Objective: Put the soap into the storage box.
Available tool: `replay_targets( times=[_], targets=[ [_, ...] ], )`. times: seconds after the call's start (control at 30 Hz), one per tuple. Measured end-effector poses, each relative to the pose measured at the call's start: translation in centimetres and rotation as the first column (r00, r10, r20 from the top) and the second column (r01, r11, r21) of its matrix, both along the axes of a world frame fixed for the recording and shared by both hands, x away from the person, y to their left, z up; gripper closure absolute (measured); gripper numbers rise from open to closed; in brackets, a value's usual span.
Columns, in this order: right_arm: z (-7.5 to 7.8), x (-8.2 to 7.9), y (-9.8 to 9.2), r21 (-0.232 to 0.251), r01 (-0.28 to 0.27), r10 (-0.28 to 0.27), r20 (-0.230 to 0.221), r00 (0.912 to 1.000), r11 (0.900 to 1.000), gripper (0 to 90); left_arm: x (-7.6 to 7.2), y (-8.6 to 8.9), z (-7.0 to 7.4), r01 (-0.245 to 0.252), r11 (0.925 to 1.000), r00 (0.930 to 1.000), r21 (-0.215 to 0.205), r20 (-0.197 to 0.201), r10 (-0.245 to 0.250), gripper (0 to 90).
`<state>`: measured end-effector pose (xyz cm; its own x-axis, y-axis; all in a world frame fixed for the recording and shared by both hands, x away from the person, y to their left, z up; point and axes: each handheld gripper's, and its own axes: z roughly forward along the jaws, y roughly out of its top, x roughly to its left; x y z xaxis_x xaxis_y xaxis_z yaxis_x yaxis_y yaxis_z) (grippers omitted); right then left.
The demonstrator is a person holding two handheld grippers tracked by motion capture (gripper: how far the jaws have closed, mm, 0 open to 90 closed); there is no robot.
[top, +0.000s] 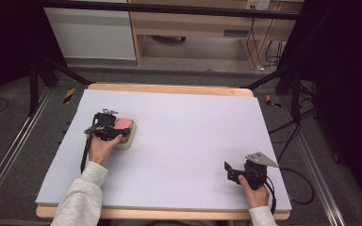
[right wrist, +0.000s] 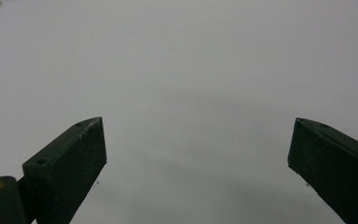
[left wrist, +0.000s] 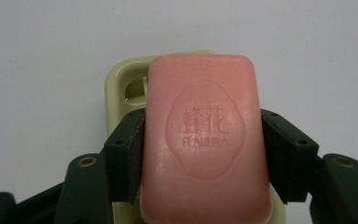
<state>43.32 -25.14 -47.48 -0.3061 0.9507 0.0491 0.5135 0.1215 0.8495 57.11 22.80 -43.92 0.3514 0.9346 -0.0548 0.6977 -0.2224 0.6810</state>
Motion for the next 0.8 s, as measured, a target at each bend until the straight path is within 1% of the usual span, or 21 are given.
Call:
replay_targets(
  times=[0.03,0.1,0.4,0.47,0.53,0.6,0.8],
  targets=[
    [0.0,0.0,0.0,-0.009,-0.001,0.001,0.005,1.0,1.0,4.6,0.0,0.0,-0.1,-0.001,1.0,1.0,0.0,-0.001,0.001,37.3],
    [0.0,0.0,0.0,-0.007,0.0,0.0,0.005,1.0,1.0,4.6,0.1,0.0,-0.2,-0.002,1.0,1.0,0.003,-0.008,0.002,37.3],
    [0.0,0.0,0.0,-0.007,-0.001,0.001,0.005,1.0,1.0,4.6,0.1,0.2,-0.6,-0.009,1.0,0.9999,0.003,-0.013,0.009,37.3],
    [0.0,0.0,-0.1,-0.009,-0.001,0.001,0.006,1.0,1.0,4.6,0.1,0.2,-0.8,-0.01,0.9999,0.9997,0.005,-0.02,0.01,37.3],
    [0.0,0.0,0.0,-0.007,-0.001,0.001,0.004,1.0,1.0,4.6,0.2,0.2,-1.0,-0.013,0.9999,0.9997,-0.004,-0.02,0.013,37.3],
    [0.0,0.0,-0.1,-0.007,-0.001,0.001,0.005,1.0,1.0,4.6,0.2,0.2,-1.0,-0.008,1.0,0.9997,0.002,-0.024,0.008,37.3],
    [0.0,0.0,0.0,-0.005,0.001,-0.001,0.003,1.0,1.0,4.6,0.1,0.1,-1.1,-0.012,0.9999,0.9998,0.006,-0.016,0.012,37.3]
  ],
)
